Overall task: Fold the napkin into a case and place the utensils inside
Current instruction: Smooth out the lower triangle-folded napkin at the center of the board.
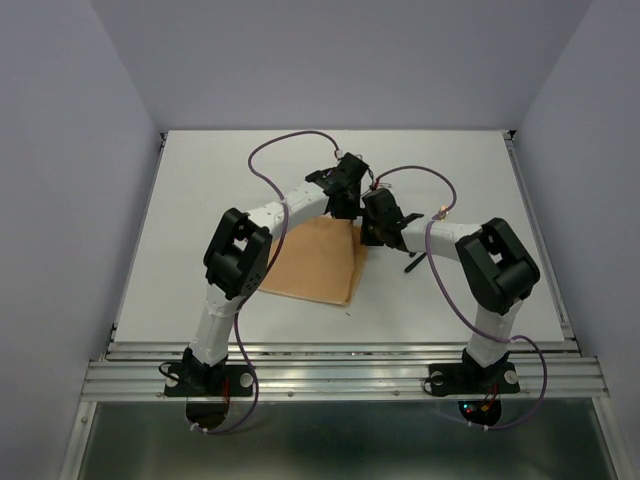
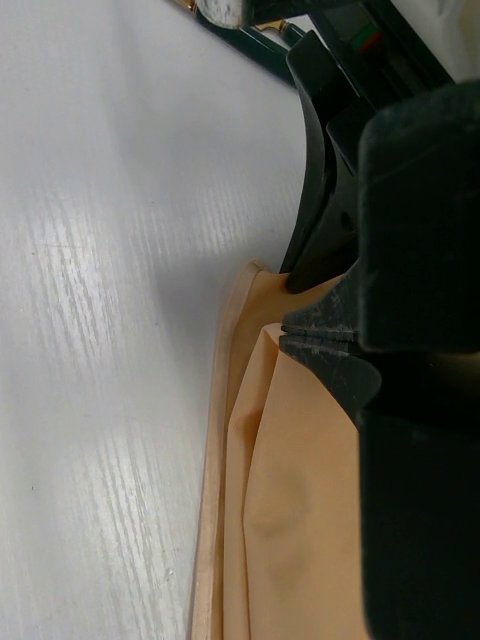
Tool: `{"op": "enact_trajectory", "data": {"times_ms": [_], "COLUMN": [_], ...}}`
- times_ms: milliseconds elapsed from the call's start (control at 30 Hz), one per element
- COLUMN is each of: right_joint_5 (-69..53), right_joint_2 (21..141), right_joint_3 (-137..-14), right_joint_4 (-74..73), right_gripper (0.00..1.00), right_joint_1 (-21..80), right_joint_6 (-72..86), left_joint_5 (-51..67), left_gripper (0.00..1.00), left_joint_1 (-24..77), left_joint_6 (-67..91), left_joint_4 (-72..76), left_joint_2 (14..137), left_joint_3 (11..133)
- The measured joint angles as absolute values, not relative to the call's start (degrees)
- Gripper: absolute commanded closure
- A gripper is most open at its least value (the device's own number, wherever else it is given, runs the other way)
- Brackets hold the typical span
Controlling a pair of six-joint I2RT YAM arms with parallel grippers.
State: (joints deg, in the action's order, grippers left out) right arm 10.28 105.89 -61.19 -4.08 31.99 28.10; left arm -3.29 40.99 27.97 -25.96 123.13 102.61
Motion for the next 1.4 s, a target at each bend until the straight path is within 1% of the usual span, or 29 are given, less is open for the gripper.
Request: {"op": "enact_trajectory", "data": {"times_ms": [633,733,767,867,967,1100,1233,1400], "right_joint_5": [8.78,8.82,8.84,8.99,8.43,7.22,6.00,5.04], "right_joint_2": [108.44,108.44,108.44,108.03,106.76,104.25,103.44,101.78], "right_joint_3": [-64.05,-64.05,-64.03,-63.81,-62.04,-59.02,-57.54,-54.57], "right_joint_4": [-3.22,-3.16,-3.09,-2.63,-1.67,-1.56,-0.67,1.43], "right_gripper": [0.99,0.77,0.64,0.56,0.54,0.55,0.57,0.62], "right_joint_1": [31.88,31.88,31.88,31.83,31.16,30.04,29.47,29.34], "right_joint_6": [30.33,30.33,30.37,30.28,30.65,31.79,33.21,35.77], "left_joint_5": [4.95,7.25,7.68,8.27,9.37,10.13,10.37,10.39], "left_gripper": [1.00,1.00,1.00,1.00,1.00,1.00,1.00,1.00], "left_joint_1": [39.72,39.07,38.83,37.80,37.39,37.39,37.39,37.36], "left_joint_6": [30.28,31.14,31.38,31.97,32.40,32.49,32.47,32.47], "left_joint_4": [-22.74,-20.88,-20.36,-19.86,-18.96,-18.68,-18.46,-18.39], "left_joint_2": [122.26,122.04,122.04,122.04,121.99,121.99,121.97,121.97], "left_joint_3": [101.58,100.14,99.68,98.78,98.19,97.95,97.95,97.95]}}
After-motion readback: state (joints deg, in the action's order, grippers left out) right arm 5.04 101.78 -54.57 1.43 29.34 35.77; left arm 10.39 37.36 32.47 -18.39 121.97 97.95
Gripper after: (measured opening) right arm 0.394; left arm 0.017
